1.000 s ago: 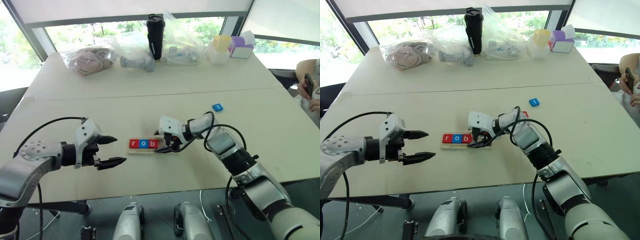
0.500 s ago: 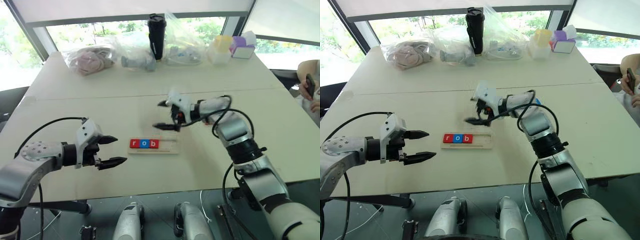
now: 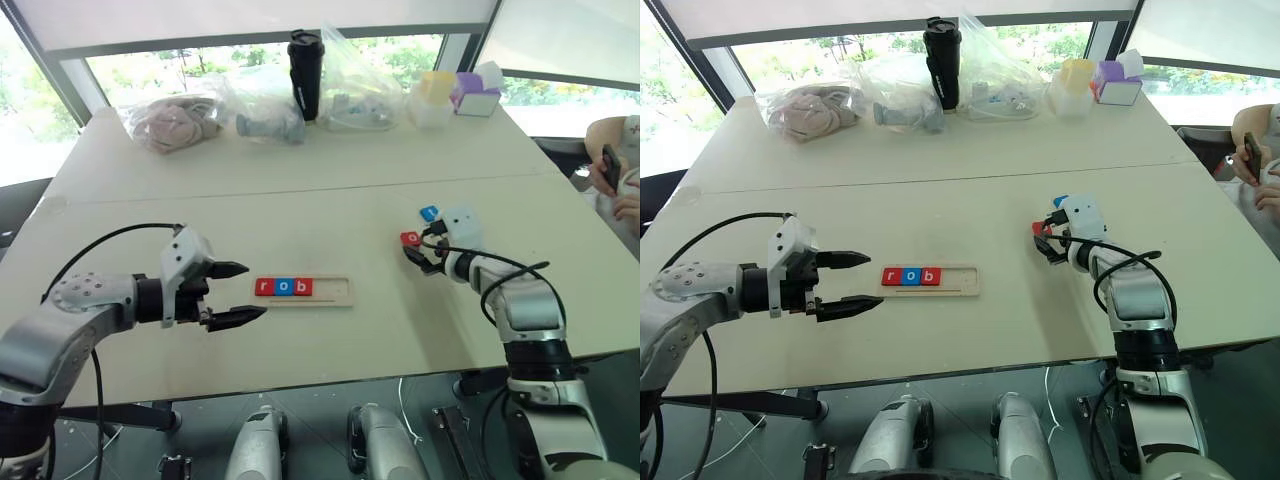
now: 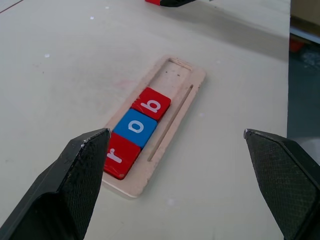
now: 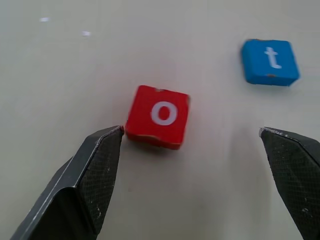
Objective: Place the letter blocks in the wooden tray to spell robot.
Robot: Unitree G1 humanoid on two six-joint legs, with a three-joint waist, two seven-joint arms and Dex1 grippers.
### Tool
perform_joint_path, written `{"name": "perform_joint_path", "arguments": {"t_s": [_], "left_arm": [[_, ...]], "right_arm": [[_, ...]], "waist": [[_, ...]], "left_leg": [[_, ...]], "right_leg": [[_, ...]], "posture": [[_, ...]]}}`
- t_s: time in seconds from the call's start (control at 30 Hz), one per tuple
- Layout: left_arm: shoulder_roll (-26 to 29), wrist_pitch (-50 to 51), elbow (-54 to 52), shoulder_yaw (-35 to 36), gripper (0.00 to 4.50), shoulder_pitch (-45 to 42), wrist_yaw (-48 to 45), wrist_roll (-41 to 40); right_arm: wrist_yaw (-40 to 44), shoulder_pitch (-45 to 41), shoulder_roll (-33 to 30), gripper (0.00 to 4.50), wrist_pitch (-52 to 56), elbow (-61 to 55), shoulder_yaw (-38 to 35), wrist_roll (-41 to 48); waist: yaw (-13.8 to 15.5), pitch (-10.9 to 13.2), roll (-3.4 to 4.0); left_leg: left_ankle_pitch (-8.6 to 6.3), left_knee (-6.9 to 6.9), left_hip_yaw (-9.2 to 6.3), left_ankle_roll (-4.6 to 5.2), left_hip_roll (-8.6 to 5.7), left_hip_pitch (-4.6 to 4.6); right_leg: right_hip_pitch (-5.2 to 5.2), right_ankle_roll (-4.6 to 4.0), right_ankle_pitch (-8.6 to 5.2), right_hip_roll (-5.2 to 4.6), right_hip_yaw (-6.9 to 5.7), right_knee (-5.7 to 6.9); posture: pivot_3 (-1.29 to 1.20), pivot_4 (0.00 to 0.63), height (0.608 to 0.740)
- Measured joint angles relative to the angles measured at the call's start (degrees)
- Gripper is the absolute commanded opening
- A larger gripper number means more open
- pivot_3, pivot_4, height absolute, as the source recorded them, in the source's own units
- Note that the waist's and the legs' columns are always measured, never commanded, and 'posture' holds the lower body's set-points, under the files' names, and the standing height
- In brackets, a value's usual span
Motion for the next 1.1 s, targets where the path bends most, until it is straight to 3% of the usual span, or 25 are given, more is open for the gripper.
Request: {"name": "perform_joint_path", "arguments": {"t_s": [0.2,0.3,0.47,0.67,0.83,0.97,1.1], "left_arm": [[-0.4,-0.8,1.0,-1.6,4.5,-0.2,0.0,1.3],[-0.4,-0.8,0.9,-1.7,4.5,-0.1,0.1,1.7],[-0.4,-0.9,0.9,-1.7,4.5,0.1,0.1,2.1],[-1.2,-1.0,1.1,-1.9,4.5,-0.1,0.1,2.2],[-1.3,-1.5,2.3,-2.3,4.5,-0.6,-0.4,2.6],[-1.4,-2.4,3.8,-3.2,4.5,-2.0,-1.3,3.5],[-1.5,-3.1,5.0,-4.4,4.5,-3.2,-2.3,4.1]], "right_arm": [[-4.2,-2.6,4.0,4.45,2.1,2.6,-1.3,1.6],[-5.9,-2.8,5.2,3.59,3.7,2.3,-2.3,2.3],[-7.7,-2.6,5.3,1.24,4.5,1.7,-2.2,2.3],[-8.0,-1.3,5.0,1.21,9.8,-3.8,-3.1,4.6],[-9.4,2.1,3.1,1.21,24.5,-21.5,-6.7,6.9],[-13.6,5.4,9.4,1.21,38.7,-35.2,-10.0,6.6],[-16.3,8.4,15.4,1.21,45.1,-41.7,-8.4,6.4]], "waist": [[0.0,0.0,-0.01],[0.1,0.0,-0.03],[0.0,0.0,-0.02],[0.2,0.0,-0.01],[0.3,0.0,0.01],[0.1,0.0,0.0],[0.1,0.0,0.02]], "left_leg": [[0.0,-0.04,0.0,0.0,0.0,-0.05],[0.0,-0.04,0.0,0.0,0.0,-0.03],[0.0,-0.04,-0.02,0.0,0.0,-0.01],[0.0,-0.04,-0.02,0.0,0.0,-0.06],[-0.01,-0.07,-0.04,0.0,0.0,-0.11],[-0.01,-0.09,-0.08,-0.01,0.03,-0.09],[-0.01,-0.09,-0.1,-0.01,0.04,-0.1]], "right_leg": [[0.0,-0.08,0.06,0.02,0.05,-0.05],[0.02,-0.09,0.05,0.02,0.05,-0.04],[0.01,-0.05,0.02,0.02,0.05,-0.04],[-0.01,-0.07,0.03,0.02,0.05,-0.05],[-0.06,-0.07,0.02,0.0,0.05,-0.07],[-0.09,-0.03,-0.01,0.03,0.04,-0.06],[-0.12,-0.01,-0.03,0.02,0.04,-0.06]], "posture": [[0.0,0.15,0.74],[0.0,0.15,0.74],[0.0,0.15,0.74],[0.0,0.15,0.74],[0.0,0.15,0.74],[0.0,0.15,0.74],[0.0,0.15,0.74]]}}
